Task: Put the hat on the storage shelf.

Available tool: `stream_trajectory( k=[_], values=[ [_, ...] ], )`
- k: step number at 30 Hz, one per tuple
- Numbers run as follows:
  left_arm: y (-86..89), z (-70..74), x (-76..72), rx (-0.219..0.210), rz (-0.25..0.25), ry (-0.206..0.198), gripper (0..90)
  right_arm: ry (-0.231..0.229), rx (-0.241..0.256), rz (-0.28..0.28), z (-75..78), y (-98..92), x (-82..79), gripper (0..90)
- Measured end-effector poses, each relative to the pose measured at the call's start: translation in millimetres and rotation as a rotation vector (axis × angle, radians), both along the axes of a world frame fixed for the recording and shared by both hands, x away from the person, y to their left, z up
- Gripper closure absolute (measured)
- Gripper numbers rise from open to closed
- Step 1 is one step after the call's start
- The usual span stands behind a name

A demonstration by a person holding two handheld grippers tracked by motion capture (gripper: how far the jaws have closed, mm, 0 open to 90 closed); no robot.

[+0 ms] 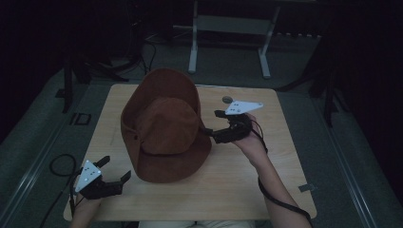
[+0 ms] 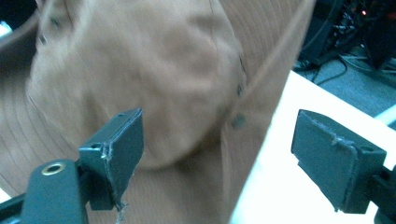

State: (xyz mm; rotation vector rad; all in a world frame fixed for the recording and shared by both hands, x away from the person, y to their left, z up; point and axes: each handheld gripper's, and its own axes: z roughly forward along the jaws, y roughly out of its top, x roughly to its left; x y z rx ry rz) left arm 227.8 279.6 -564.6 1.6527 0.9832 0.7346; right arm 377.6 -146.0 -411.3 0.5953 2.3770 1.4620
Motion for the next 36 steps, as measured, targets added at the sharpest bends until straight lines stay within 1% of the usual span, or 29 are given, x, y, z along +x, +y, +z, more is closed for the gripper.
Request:
stream_trajectory(
  k=[2, 4, 5, 6, 11, 13, 14, 17, 20, 24, 25, 26, 27, 29, 32, 36],
  values=[
    [-0.1, 0.1, 0.1, 0.002, 0.001, 0.000, 3.2, 0.002, -0.001, -0.011, -8.1, -6.9, -1.4, 15.8],
    [0.0, 0.1, 0.4, 0.000, 0.002, 0.003, 3.1, 0.011, 0.010, -0.021, -16.6, -14.7, -2.7, 15.7],
    [0.0, -0.2, 0.4, 0.001, 0.003, 0.001, 3.1, 0.011, 0.011, -0.028, -20.8, -18.7, -3.3, 15.7],
    [0.1, -0.4, 0.7, -0.002, 0.001, 0.002, 3.2, 0.001, 0.010, -0.040, -25.2, -22.6, -4.3, 15.7],
    [-0.6, -1.1, 1.4, 0.004, 0.001, 0.006, 3.1, 0.014, 0.007, -0.071, -45.7, -40.8, -5.7, 15.7],
    [-0.6, -0.9, 1.3, 0.005, 0.001, 0.006, 3.2, 0.021, 0.019, -0.084, -53.3, -47.2, -6.1, 15.7],
    [-0.5, -0.9, 1.3, 0.005, 0.001, 0.005, 3.1, 0.020, 0.016, -0.093, -57.0, -49.8, -6.7, 15.7],
    [-0.1, -0.6, 1.1, 0.004, 0.004, 0.004, 3.2, 0.001, 0.004, -0.095, -69.3, -56.4, -8.4, 14.0],
    [-0.3, -1.0, 1.1, 0.004, 0.001, 0.005, 3.2, 0.001, 0.001, -0.095, -82.1, -63.0, -10.7, 13.9],
    [-0.8, -1.3, 1.6, 0.001, -0.001, 0.007, 3.1, 0.020, -0.005, -0.098, -98.8, -70.7, -12.0, 13.8],
    [-0.9, -1.4, 1.7, 0.004, 0.000, 0.006, 3.1, 0.025, -0.015, -0.103, -103.1, -73.3, -12.2, 13.9],
    [-1.1, -1.4, 1.7, 0.005, -0.001, 0.006, 3.1, 0.030, -0.019, -0.105, -105.5, -75.0, -12.0, 13.8],
    [-1.1, -1.5, 1.8, 0.003, -0.002, 0.006, 3.2, 0.045, -0.020, -0.105, -108.4, -77.2, -11.7, 13.9],
    [-1.1, -1.5, 1.9, 0.007, -0.001, 0.006, 3.1, 0.052, -0.013, -0.107, -113.7, -81.5, -12.0, 13.8],
    [-0.8, -1.5, 1.9, 0.003, 0.000, 0.007, 3.2, 0.048, -0.030, -0.116, -121.2, -87.0, -13.8, 13.9],
    [-0.2, -1.2, 1.6, 0.003, 0.001, 0.007, 3.2, 0.056, -0.035, -0.134, -129.8, -96.5, -16.3, 13.8]
  ],
)
